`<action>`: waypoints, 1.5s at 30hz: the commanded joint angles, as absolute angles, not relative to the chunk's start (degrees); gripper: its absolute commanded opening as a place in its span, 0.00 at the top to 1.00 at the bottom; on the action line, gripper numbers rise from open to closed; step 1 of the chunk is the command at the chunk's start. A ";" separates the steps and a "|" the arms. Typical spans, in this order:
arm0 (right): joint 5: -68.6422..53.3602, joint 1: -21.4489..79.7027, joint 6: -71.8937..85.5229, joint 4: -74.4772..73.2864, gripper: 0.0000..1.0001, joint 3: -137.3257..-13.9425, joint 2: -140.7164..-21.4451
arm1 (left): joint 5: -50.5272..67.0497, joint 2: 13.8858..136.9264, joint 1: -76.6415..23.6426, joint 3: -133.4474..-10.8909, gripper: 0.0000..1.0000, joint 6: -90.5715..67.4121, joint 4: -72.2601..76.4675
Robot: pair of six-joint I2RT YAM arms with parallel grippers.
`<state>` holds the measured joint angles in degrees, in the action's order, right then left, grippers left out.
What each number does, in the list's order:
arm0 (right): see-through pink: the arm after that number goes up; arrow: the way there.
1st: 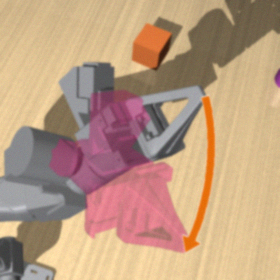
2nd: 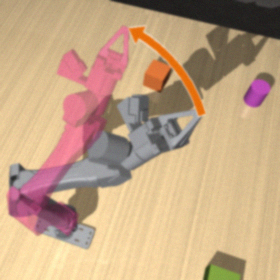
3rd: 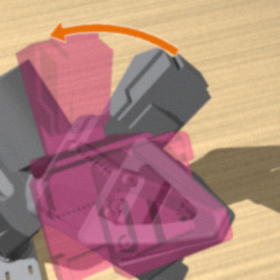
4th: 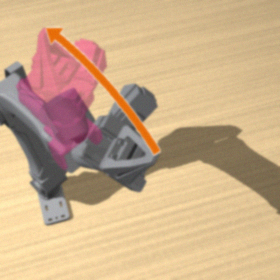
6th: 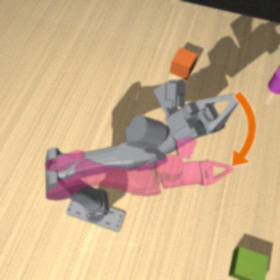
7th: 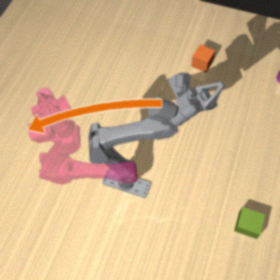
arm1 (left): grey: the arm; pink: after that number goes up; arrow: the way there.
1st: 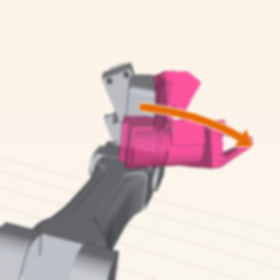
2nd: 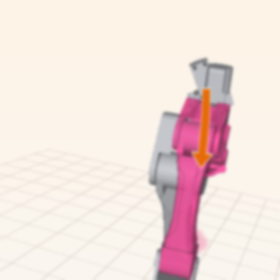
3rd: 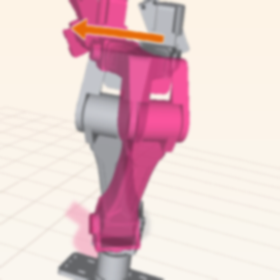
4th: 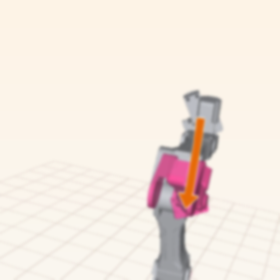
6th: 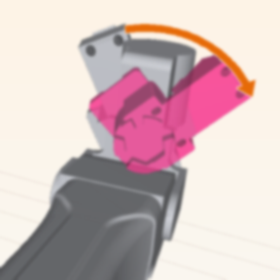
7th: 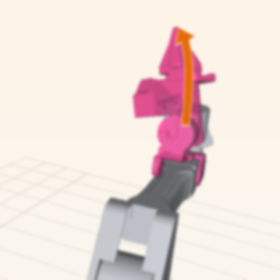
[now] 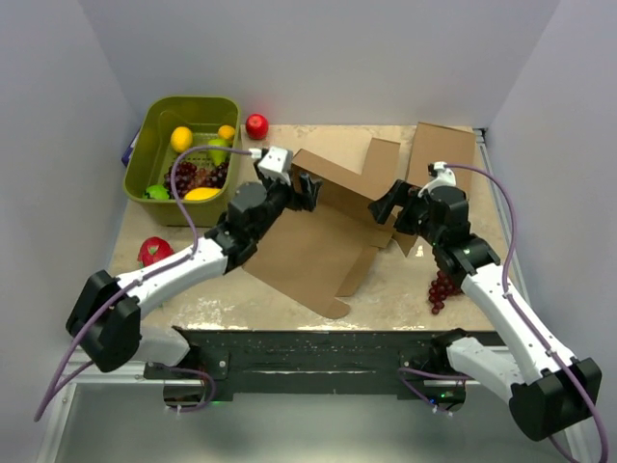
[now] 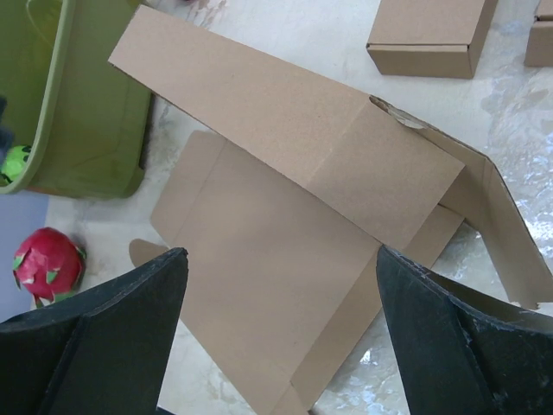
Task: Fold the paper box
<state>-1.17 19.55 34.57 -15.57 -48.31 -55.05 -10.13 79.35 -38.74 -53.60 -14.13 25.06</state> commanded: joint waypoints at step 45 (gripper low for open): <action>-2.46 17.40 35.77 -10.37 0.07 -51.33 -58.80 | -16.44 99.59 -66.62 -48.52 0.19 -15.29 32.16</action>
<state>-1.34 17.80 36.40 -11.38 -48.95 -59.24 -18.20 106.56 -66.22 -49.56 -14.02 29.02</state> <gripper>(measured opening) 0.938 0.804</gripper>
